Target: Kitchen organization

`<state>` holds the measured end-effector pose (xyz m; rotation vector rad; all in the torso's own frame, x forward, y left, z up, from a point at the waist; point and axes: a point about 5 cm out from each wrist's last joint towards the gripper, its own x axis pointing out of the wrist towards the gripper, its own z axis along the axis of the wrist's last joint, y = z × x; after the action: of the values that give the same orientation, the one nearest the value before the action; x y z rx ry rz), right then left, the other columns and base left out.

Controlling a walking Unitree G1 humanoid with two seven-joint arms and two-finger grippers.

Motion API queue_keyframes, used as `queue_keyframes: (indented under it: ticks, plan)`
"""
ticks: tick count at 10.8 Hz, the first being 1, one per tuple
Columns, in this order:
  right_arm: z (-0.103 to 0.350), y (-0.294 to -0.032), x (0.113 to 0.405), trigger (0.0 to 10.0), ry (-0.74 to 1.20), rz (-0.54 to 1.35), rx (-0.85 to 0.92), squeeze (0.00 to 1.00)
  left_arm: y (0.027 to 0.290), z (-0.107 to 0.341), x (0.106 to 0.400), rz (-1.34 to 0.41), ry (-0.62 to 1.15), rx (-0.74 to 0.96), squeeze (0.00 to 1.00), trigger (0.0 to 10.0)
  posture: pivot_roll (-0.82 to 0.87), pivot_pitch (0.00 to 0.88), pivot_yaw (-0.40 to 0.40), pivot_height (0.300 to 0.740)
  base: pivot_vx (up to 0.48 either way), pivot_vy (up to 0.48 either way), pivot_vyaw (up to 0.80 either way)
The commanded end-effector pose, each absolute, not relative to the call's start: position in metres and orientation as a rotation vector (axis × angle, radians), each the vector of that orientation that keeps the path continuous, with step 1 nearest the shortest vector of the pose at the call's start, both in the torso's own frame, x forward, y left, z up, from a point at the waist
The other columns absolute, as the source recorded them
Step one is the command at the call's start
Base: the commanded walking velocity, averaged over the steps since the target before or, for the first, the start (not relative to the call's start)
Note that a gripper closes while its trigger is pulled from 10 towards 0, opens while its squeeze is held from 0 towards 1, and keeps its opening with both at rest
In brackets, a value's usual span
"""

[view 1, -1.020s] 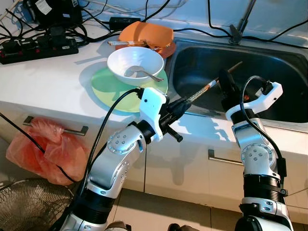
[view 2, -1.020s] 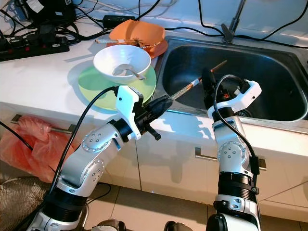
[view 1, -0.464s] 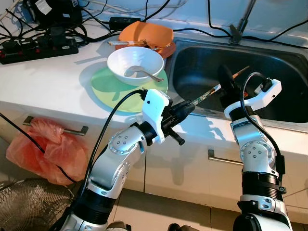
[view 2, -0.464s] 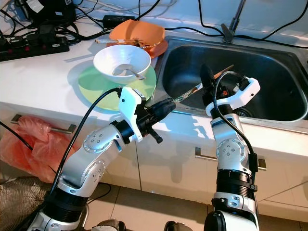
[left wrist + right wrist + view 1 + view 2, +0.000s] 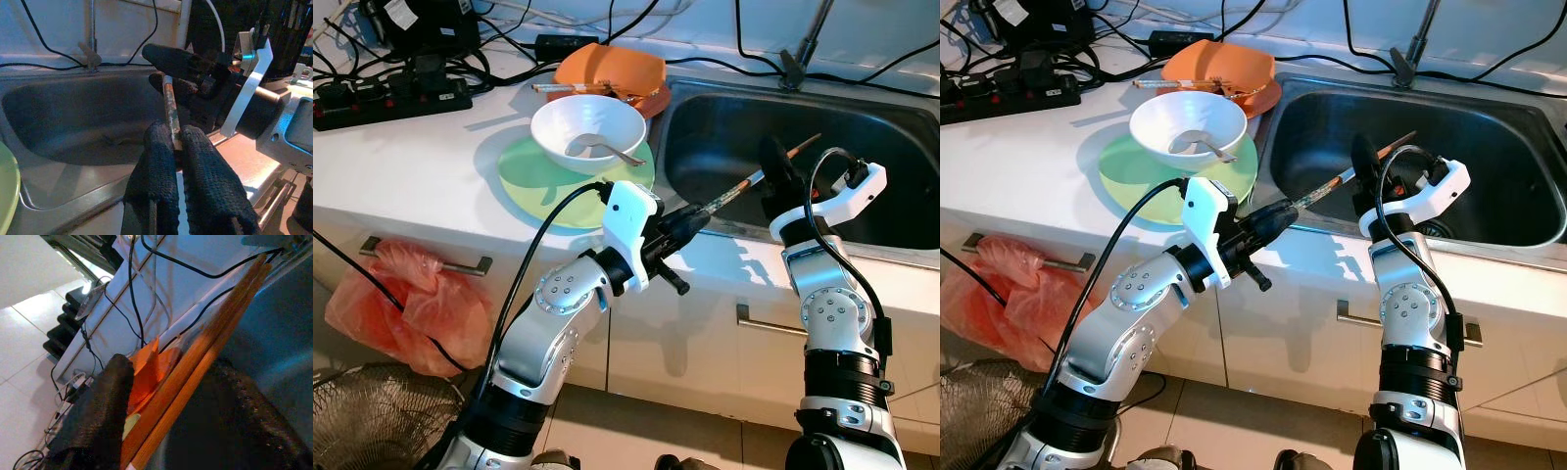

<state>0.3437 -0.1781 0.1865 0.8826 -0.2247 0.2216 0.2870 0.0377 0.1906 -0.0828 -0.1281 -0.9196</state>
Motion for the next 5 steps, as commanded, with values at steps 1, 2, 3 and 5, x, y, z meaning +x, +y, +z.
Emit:
queue_keyframes:
  ticks: [1,2,3,5]
  plan:
    - [0.1908,-0.1774,0.3442,0.0,-0.232,0.234,0.899,0.0,0.0364,0.1904,0.2872,-0.923,-0.123,-0.086,0.0,10.0,0.18,0.097,-0.026,0.74,0.0,0.0,0.0]
    - [0.192,-0.1777,0.3445,0.0,-0.238,0.233,0.907,0.0,0.036,0.19,0.2872,-0.926,-0.12,-0.083,0.0,10.0,0.18,0.097,-0.025,0.74,0.0,0.0,0.0]
    - [0.1928,-0.178,0.3448,0.0,-0.243,0.232,0.92,0.0,0.0359,0.1895,0.2874,-0.927,-0.117,-0.084,0.0,10.0,0.18,0.097,-0.024,0.74,0.0,0.0,0.0]
    - [0.1945,-0.1794,0.3447,0.0,-0.254,0.228,0.945,0.0,0.0376,0.1844,0.2899,-0.91,-0.093,-0.089,0.24,10.0,0.18,0.096,-0.022,0.74,0.0,0.0,0.0]
